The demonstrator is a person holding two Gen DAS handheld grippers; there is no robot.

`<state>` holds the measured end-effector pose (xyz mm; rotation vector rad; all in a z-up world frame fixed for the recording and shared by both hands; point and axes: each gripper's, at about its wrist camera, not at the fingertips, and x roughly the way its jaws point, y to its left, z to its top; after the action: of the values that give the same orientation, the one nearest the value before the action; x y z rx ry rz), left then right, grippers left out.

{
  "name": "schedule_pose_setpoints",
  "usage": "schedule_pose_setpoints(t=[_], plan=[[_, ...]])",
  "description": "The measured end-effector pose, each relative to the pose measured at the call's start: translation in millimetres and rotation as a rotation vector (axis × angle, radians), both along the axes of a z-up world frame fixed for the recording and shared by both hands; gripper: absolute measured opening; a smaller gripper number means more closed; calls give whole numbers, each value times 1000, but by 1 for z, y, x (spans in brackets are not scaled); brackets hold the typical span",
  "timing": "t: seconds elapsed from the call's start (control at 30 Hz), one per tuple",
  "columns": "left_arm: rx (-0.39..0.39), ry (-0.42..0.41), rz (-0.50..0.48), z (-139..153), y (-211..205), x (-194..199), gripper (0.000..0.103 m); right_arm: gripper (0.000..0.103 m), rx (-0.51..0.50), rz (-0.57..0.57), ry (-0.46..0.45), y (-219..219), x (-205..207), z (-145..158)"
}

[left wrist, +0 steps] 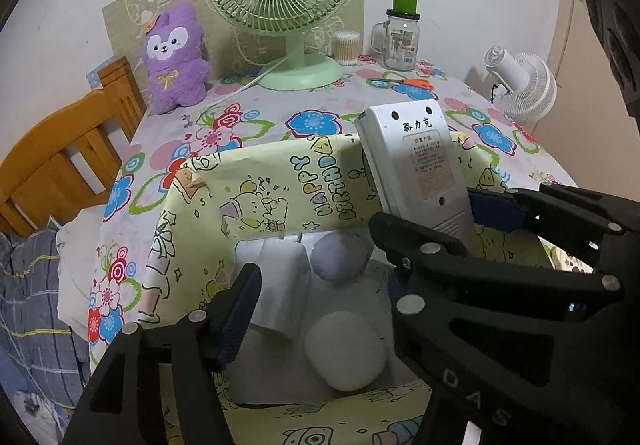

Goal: Organize rigid objects
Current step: 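Lower the ball into the box and open the left gripper while the right releases the power bank inside, then withdraw both grippers from the box back toward the table objects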

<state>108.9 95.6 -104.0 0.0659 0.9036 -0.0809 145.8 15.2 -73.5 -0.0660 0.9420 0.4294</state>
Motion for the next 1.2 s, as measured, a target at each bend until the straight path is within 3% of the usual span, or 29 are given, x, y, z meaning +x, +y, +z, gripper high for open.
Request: schedule_pose_setpoints(t=[0.17, 0.23, 0.27, 0.3, 0.43, 0.7, 1.2], plan=[[-4, 4, -1, 1, -1, -2, 73, 52, -13, 23, -9, 2, -4, 1], [5, -3, 5, 2, -3, -4, 80, 55, -17, 29, -21, 1, -6, 2], [2, -7, 11, 4, -2, -6, 92, 59, -14, 34, -29, 1, -8, 4], [-9, -11, 16, 5, -2, -7, 96, 68, -14, 30, -38, 0, -9, 6], [-49, -11, 25, 9, 0, -11, 96, 77, -1, 38, -85, -4, -16, 17], [-33, -22, 37, 16, -10, -17, 97, 94, -5, 9, -122, -16, -25, 27], [-11, -67, 20, 30, -42, -29, 99, 100, 19, -47, -97, -51, -33, 35]])
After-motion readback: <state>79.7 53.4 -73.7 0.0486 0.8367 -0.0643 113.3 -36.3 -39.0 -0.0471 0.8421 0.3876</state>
